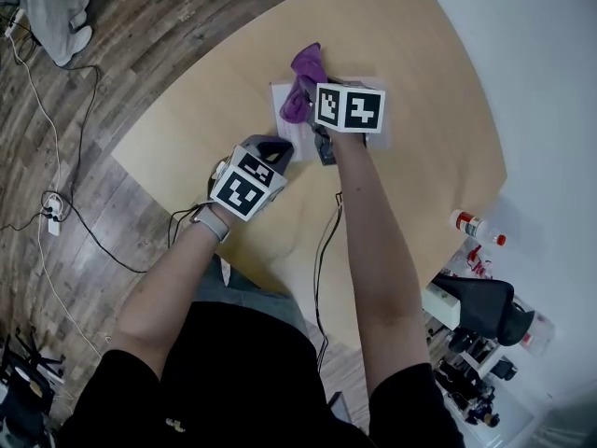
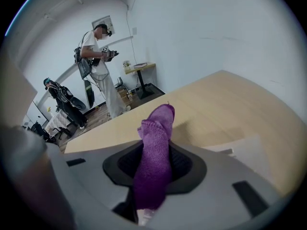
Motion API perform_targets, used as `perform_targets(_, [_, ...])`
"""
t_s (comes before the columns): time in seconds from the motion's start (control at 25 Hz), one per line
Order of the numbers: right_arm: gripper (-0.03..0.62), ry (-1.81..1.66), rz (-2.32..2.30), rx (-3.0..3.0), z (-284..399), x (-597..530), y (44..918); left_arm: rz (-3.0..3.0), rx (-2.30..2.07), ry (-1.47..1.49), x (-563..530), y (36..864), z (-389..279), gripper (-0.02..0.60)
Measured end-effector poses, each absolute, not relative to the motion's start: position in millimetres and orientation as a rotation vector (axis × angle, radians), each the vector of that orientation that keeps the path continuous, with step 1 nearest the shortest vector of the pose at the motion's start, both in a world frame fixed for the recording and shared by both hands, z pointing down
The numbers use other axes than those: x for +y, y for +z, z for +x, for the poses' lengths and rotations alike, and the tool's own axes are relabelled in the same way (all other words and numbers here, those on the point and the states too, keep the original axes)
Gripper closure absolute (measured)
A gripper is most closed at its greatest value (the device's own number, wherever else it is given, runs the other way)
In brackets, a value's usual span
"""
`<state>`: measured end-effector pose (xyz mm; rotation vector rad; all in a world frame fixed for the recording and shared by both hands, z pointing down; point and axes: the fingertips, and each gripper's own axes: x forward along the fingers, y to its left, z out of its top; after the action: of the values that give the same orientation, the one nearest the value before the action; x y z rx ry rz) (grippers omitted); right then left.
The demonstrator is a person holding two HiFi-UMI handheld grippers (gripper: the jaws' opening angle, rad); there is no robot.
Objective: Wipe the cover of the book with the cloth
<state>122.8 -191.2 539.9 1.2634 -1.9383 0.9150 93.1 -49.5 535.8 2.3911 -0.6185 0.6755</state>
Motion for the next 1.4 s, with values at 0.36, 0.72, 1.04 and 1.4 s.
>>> perform_targets(0.36, [0.457, 1.010, 1.341, -1.934, 137, -214, 543, 2.379, -0.632, 0.679, -49, 537, 92, 0.561])
perform_targets(0.72, [0.459, 0.888, 1.449, -1.972, 166, -207, 537, 2.364, -0.646, 0.656, -50, 536, 90, 0.561])
perform_targets(1.04, [0.462, 0.767, 1.424, -1.948, 168, -176, 537, 2.368, -0.638, 0.660, -50, 536, 90, 0.561])
perform_targets(1.4, [0.462, 0.740, 1.443, -1.934, 167, -128, 539, 2.363, -0.630, 0.671, -48, 540, 90, 0.561])
